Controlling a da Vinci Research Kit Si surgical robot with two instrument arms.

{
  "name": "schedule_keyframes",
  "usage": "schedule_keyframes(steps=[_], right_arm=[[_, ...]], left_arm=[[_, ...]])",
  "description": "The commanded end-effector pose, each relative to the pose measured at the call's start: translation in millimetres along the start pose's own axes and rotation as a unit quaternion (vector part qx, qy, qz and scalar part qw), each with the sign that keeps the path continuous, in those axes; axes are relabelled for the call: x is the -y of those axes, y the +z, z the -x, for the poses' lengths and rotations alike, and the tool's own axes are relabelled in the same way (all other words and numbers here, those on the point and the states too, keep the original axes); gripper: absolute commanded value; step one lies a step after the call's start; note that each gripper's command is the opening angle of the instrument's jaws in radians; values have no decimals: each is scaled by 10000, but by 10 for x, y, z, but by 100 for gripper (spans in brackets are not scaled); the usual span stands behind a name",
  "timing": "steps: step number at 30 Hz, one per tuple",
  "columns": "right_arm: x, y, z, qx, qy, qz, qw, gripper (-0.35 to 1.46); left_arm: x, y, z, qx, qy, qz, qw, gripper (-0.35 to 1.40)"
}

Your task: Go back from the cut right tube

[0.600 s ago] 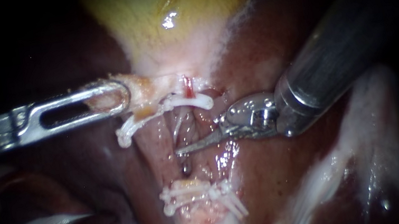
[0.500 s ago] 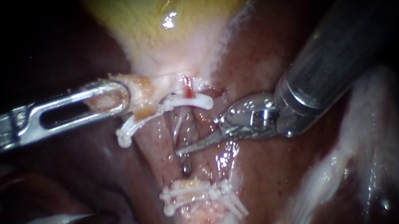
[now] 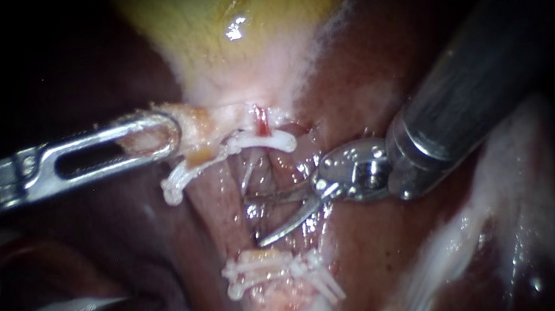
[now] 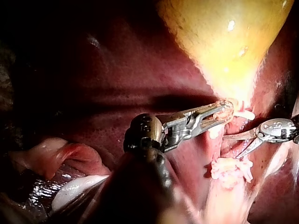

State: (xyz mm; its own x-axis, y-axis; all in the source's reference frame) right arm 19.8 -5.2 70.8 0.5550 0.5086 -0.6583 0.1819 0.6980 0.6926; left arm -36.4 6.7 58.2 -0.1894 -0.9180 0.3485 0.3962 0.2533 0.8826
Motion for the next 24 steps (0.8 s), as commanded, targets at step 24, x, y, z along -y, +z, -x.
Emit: schedule_keyframes(steps=[24], right_arm=[[28, -66, -3, 196, -1196, 1752, 9770, 145]], left_arm=[[-1, 0, -2, 3, 5, 2, 10000, -35]])
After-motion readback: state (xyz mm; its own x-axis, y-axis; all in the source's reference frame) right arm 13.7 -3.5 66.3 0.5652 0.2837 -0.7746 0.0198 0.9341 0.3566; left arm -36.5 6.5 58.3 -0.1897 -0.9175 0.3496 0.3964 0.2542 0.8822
